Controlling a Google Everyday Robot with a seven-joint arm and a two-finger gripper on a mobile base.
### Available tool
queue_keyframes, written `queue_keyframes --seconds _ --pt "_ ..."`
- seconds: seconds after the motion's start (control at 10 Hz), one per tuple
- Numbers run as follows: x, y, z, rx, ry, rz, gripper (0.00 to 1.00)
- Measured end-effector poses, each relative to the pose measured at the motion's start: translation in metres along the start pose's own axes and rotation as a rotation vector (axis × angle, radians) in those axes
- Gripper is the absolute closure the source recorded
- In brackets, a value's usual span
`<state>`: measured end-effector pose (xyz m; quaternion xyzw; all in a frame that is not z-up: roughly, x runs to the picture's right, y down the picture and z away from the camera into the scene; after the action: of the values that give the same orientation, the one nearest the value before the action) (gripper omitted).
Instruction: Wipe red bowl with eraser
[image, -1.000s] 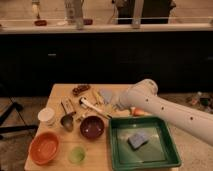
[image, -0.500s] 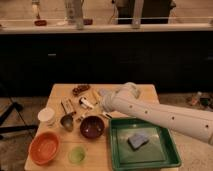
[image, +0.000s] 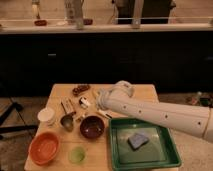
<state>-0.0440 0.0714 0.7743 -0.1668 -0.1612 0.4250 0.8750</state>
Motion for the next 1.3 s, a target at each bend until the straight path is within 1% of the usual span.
queue_keyframes --seconds 0.5,0.6,0.9,1.1,1.3 --pt "0.000 0.002 0.001 -0.001 -0.006 0.003 0.20" --pt "-0.004 0.007 0.005 -0.002 -0.006 0.001 0.20" --pt "-0.020 0.036 0.023 -0.009 -0.002 -0.009 0.20" --pt "-0.024 0.043 0.030 -0.010 0.005 -0.011 0.20" --pt "-0.036 0.052 0.041 -0.015 0.009 -0.008 0.20"
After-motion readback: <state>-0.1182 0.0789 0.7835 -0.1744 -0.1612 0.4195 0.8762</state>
